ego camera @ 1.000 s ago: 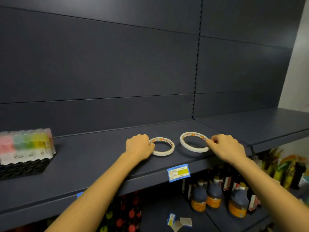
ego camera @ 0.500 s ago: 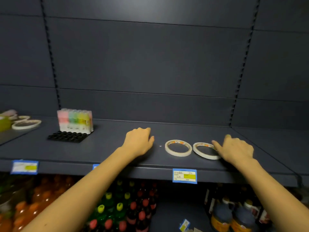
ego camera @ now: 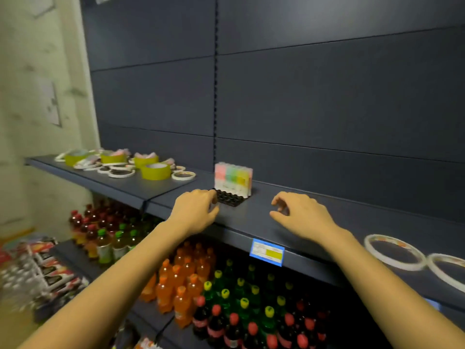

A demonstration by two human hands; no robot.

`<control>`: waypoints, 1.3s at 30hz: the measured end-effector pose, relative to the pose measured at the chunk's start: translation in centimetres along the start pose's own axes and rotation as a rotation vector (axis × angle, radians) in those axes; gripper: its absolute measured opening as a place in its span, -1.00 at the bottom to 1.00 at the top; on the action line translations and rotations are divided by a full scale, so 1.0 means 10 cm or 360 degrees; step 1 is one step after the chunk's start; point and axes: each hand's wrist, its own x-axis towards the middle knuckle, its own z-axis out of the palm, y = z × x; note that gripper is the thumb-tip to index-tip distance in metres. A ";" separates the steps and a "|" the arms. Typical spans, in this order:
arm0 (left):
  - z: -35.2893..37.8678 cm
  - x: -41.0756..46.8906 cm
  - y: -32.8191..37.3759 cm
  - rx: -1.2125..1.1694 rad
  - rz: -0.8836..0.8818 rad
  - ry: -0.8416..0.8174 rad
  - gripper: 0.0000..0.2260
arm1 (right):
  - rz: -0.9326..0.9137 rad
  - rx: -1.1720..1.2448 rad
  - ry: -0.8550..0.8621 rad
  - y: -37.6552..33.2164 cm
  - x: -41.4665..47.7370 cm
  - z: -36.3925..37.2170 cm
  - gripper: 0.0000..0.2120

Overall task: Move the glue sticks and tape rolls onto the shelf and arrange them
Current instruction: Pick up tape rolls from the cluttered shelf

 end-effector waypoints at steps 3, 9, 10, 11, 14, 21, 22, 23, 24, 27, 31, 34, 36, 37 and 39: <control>-0.09 -0.08 -0.46 0.0075 -0.0090 0.0010 -0.77 | -0.0149 -0.0024 -0.0079 -0.38 0.24 0.22 -0.71; -0.21 -0.22 -1.34 0.0170 -0.0180 -0.0015 -0.76 | -0.0285 -0.0038 -0.0144 -1.11 0.73 0.59 -0.67; -0.23 -0.23 -1.50 0.0182 -0.0182 -0.0024 -0.76 | -0.0301 -0.0026 -0.0167 -1.23 0.81 0.66 -0.66; -0.25 -0.23 -1.66 0.0194 -0.0182 -0.0033 -0.75 | -0.0309 -0.0015 -0.0190 -1.35 0.89 0.72 -0.66; -0.27 -0.23 -2.12 0.0229 -0.0171 -0.0045 -0.73 | -0.0289 -0.0037 -0.0219 -1.68 1.11 0.92 -0.68; -0.17 -0.19 -2.89 0.0183 -0.0114 -0.0073 -0.73 | -0.0189 -0.0086 -0.0274 -2.26 1.52 1.32 -0.71; -0.15 -0.16 -2.96 0.0169 -0.0111 -0.0080 -0.73 | -0.0177 -0.0096 -0.0285 -2.30 1.58 1.36 -0.71; -0.13 -0.12 -3.03 0.0146 -0.0113 -0.0080 -0.72 | -0.0164 -0.0100 -0.0285 -2.34 1.64 1.40 -0.72; -0.10 -0.08 -3.09 0.0116 -0.0120 -0.0076 -0.71 | -0.0150 -0.0100 -0.0281 -2.36 1.70 1.43 -0.73; 0.00 0.09 -3.24 0.0054 -0.0168 -0.0046 -0.67 | -0.0099 -0.0113 -0.0279 -2.39 1.91 1.55 -0.75; 0.18 0.35 -3.38 -0.0022 -0.0160 -0.0015 -0.64 | 0.0001 -0.0128 -0.0264 -2.31 2.24 1.71 -0.77; 0.30 0.64 -3.51 -0.0056 -0.0116 0.0020 -0.66 | 0.0115 -0.0167 -0.0248 -2.20 2.54 1.83 -0.78; 0.38 0.84 -3.60 -0.0085 -0.0131 0.0052 -0.67 | 0.0214 -0.0191 -0.0218 -2.11 2.78 1.88 -0.77; 0.42 0.95 -3.64 -0.0089 -0.0140 0.0054 -0.67 | 0.0273 -0.0216 -0.0209 -2.07 2.89 1.90 -0.75; 0.52 1.17 -3.72 -0.0043 -0.0159 0.0038 -0.65 | 0.0398 -0.0291 -0.0221 -1.99 3.09 1.92 -0.68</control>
